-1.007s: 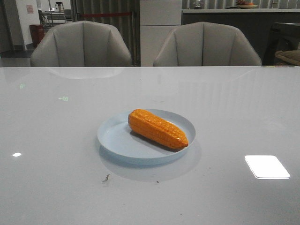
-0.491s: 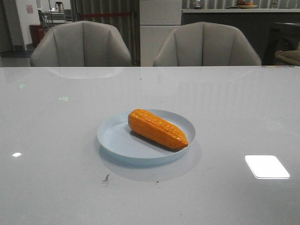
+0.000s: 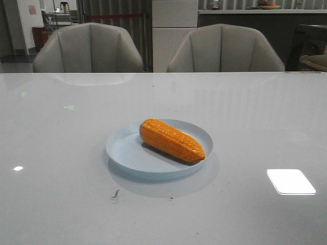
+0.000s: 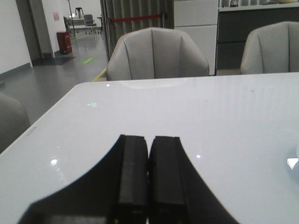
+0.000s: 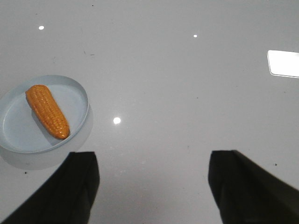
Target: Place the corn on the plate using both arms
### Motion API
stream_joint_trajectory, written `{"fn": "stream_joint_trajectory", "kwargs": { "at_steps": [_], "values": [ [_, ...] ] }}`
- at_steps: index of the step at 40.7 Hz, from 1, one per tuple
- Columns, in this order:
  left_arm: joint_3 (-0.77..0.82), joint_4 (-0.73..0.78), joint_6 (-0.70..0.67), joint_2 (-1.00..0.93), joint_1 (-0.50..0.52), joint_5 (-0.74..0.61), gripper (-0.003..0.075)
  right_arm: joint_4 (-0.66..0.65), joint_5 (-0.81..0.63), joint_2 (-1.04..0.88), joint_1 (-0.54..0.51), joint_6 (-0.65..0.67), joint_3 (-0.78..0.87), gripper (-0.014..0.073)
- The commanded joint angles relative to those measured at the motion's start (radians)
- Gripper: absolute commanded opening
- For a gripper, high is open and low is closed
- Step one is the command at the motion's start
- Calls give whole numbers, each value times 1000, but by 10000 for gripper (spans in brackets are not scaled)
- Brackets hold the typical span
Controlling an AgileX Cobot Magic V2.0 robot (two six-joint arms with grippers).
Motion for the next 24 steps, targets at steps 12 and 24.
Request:
{"fn": "stream_joint_trajectory", "kwargs": {
  "at_steps": [12, 24],
  "values": [
    [37, -5, -4, -11, -7, 21, 94, 0, -75, 2, -5, 1, -26, 594],
    [37, -5, -4, -11, -7, 21, 94, 0, -75, 2, -5, 1, -26, 594]
  ]
}}
